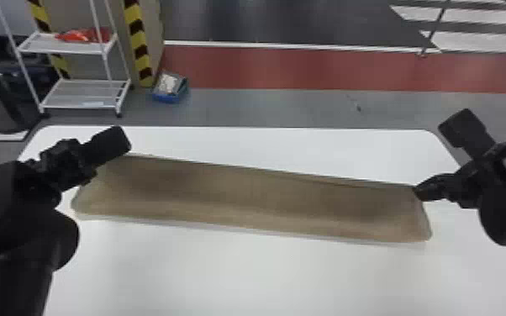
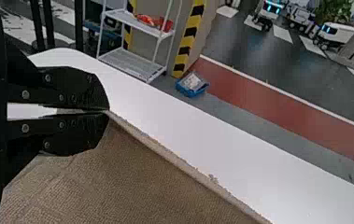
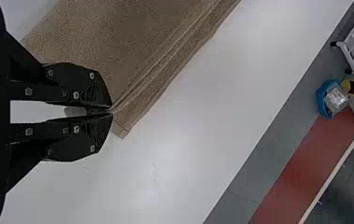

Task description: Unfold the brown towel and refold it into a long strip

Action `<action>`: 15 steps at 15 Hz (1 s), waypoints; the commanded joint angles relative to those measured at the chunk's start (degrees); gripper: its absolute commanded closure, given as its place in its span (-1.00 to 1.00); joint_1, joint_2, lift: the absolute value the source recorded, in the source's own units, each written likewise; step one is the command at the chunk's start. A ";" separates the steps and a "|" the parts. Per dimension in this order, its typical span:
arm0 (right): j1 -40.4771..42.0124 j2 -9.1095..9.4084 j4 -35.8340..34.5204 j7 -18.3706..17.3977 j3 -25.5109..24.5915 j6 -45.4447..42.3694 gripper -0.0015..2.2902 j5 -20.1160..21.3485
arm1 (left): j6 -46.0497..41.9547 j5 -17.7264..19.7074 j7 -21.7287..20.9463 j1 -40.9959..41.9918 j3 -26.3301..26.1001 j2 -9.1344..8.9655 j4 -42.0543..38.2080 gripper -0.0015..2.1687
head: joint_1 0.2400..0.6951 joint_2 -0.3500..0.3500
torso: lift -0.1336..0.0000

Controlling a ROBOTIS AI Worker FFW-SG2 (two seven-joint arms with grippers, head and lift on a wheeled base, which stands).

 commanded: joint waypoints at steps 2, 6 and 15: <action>0.28 1.12 -0.05 -5.75 0.25 1.09 -1.00 -0.12 | 0.31 1.50 3.72 3.01 -0.30 -0.29 -2.72 -0.99 | 1.00 -0.21 | -0.76; 1.43 2.00 -1.37 -6.81 -0.46 1.26 -0.95 -0.73 | 1.54 3.52 7.94 5.04 0.22 -0.20 -4.39 -1.00 | 1.00 -0.23 | -0.76; 11.53 2.09 -14.82 -6.72 -9.07 1.09 -0.94 -5.30 | -21.66 14.07 -7.00 11.36 11.91 1.21 -10.72 -0.86 | 1.00 -0.22 | -0.76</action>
